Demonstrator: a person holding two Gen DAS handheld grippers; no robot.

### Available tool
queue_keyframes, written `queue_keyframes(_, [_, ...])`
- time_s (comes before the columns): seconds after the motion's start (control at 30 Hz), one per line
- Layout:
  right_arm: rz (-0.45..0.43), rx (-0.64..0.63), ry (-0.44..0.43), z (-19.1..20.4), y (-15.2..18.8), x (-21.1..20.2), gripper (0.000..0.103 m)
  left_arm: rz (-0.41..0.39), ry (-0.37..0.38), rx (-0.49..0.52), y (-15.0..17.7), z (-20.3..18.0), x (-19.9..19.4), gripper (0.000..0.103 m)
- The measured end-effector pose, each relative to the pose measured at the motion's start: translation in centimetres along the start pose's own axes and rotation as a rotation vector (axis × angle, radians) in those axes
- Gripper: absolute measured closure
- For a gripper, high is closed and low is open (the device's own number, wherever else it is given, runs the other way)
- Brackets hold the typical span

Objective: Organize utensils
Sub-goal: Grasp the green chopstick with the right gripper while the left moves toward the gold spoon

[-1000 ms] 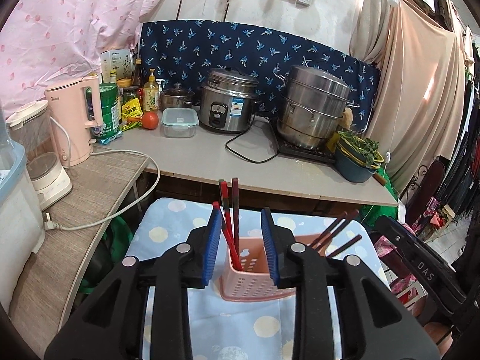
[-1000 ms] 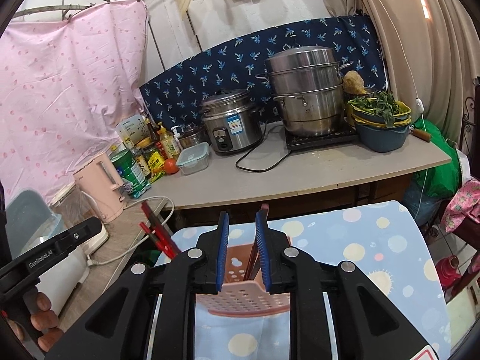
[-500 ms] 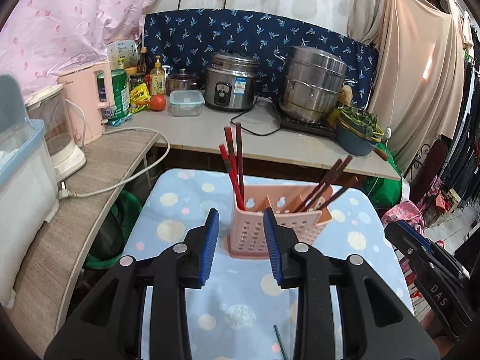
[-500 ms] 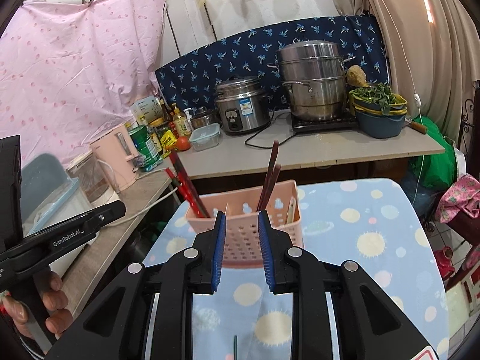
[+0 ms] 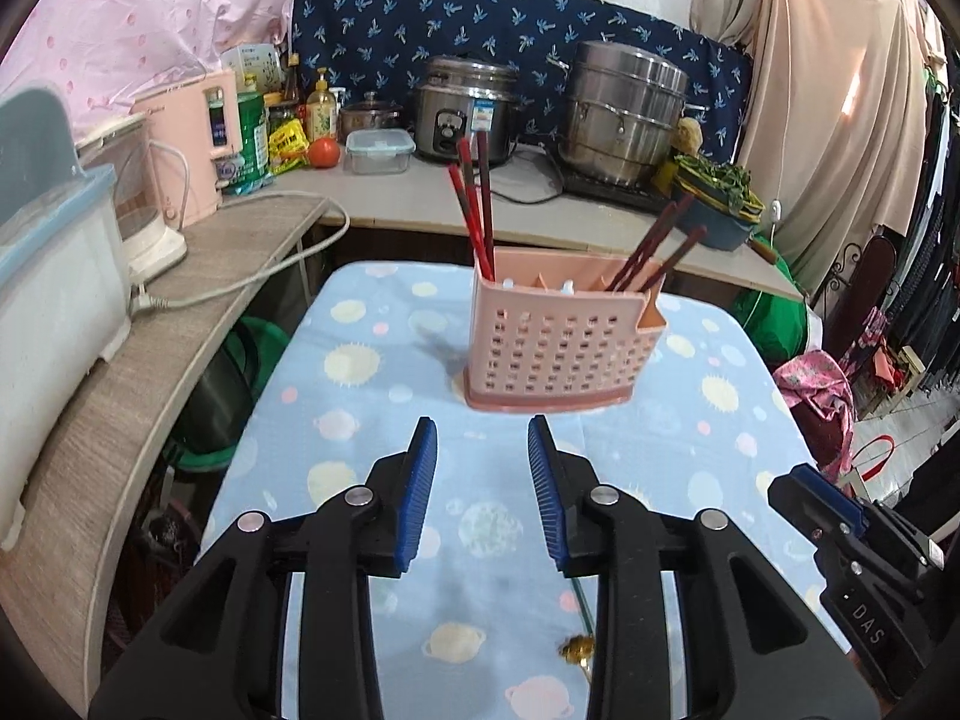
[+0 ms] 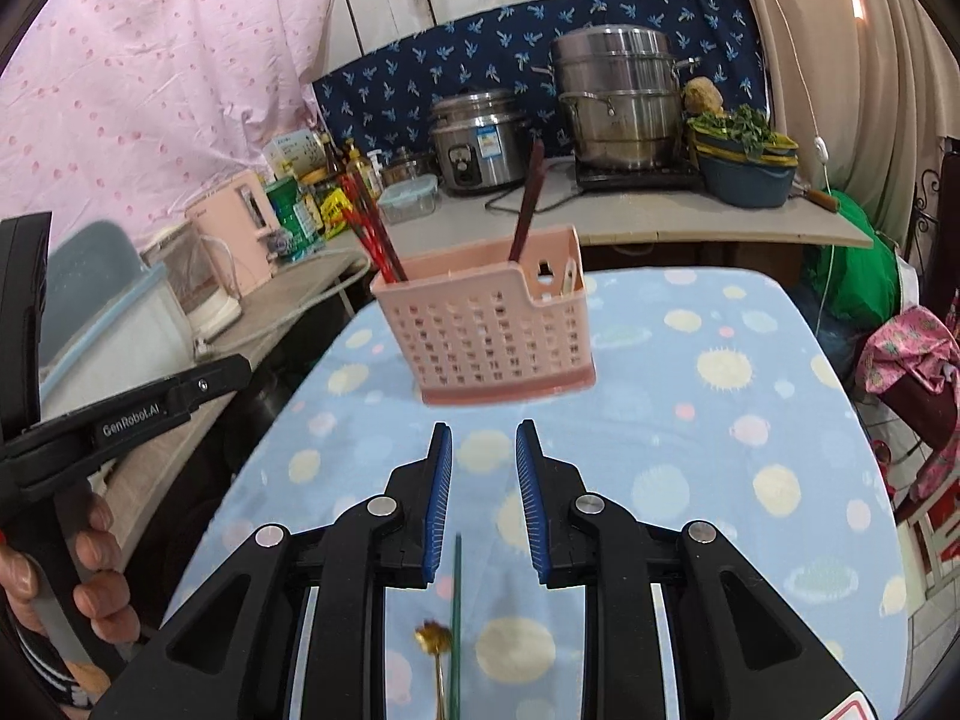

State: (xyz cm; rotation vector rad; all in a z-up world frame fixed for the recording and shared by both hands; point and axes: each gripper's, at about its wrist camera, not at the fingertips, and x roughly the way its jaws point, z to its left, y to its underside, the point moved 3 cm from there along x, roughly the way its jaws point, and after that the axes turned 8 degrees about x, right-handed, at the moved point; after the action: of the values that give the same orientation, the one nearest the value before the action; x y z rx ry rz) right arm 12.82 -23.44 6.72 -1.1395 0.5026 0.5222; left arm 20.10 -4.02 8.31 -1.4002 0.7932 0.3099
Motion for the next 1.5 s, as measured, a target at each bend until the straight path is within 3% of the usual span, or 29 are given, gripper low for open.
queue_keyframes(0.47, [0.191,-0.033,0.042,-1.5,11.8,-0.4,0.08,0.155,0.002,-0.011,9.7,0.0,0.7,0.073])
queue_keyframes(0.73, [0.271,-0.028,0.044,-2.1,16.0,-0.8,0.08,0.23,0.025,-0.001,13.6,-1.2,0.9,0.073])
queue_keyframes(1.0, [0.327,-0.046,0.021,-1.5,18.5,-1.0,0.08,0.287,0.048,0.011,16.3,-2.5,1.1,0.073])
queue_keyframes(1.23, [0.34,-0.066,0.02,-0.9,19.3,-0.6,0.081,0.299,0.051,0.012,17.1,-2.5,0.8,0.064])
queue_keyframes(1.43, [0.327,-0.076,0.052,-1.4,19.2,-0.4,0.096,0.311,0.054,0.014,17.7,-2.7,0.8,0.062])
queue_keyframes(1.5, [0.325,-0.062,0.047,-1.8,19.1,-0.4,0.096,0.313,0.058,0.018,17.8,-2.9,0.8,0.06])
